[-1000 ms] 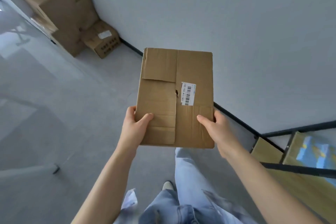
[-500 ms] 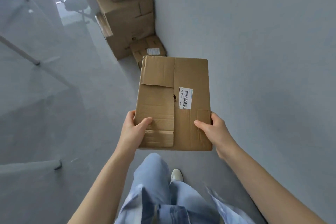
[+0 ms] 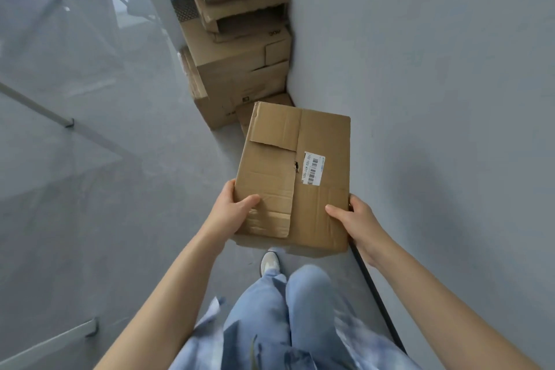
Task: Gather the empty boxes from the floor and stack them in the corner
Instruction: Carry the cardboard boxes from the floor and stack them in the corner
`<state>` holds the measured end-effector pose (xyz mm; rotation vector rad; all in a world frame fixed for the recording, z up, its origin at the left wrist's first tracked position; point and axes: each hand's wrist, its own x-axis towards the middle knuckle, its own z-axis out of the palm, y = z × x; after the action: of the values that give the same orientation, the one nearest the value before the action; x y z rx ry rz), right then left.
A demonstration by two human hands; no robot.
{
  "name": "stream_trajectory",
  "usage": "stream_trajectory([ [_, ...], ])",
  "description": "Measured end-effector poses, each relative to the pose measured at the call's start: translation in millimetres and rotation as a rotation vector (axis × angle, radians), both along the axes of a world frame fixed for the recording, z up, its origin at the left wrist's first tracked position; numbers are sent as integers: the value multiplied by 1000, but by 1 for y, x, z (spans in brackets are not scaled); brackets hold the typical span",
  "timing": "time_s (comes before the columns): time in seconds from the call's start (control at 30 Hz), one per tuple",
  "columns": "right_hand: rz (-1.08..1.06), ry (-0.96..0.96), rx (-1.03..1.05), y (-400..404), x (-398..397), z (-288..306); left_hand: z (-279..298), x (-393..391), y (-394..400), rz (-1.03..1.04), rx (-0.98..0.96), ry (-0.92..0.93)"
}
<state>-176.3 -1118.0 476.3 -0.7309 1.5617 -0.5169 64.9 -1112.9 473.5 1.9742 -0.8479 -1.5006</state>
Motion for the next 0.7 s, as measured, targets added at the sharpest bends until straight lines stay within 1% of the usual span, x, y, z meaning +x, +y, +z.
stream_trajectory([
  [0.13, -24, -3, 48, -90, 15, -22, -15, 19, -98, -78, 87, -6],
  [0.23, -23, 20, 78, -148, 27, -46, -32, 32, -161, -134, 243, 21],
  [0.3, -7, 38, 107, -204, 37, -80, -56, 41, -220, -143, 389, 29],
  [0.37, -14, 50, 147, -237, 44, -100, -71, 46, -255, -151, 457, 22],
  [0.5, -17, 71, 220, -321, 57, -165, -131, 58, -338, -157, 453, -24],
  [0.6, -33, 61, 280, -358, 66, -201, -166, 65, -376, -189, 399, -73],
  [0.7, -63, 57, 352, -382, 78, -245, -208, 75, -409, -189, 299, -129],
])
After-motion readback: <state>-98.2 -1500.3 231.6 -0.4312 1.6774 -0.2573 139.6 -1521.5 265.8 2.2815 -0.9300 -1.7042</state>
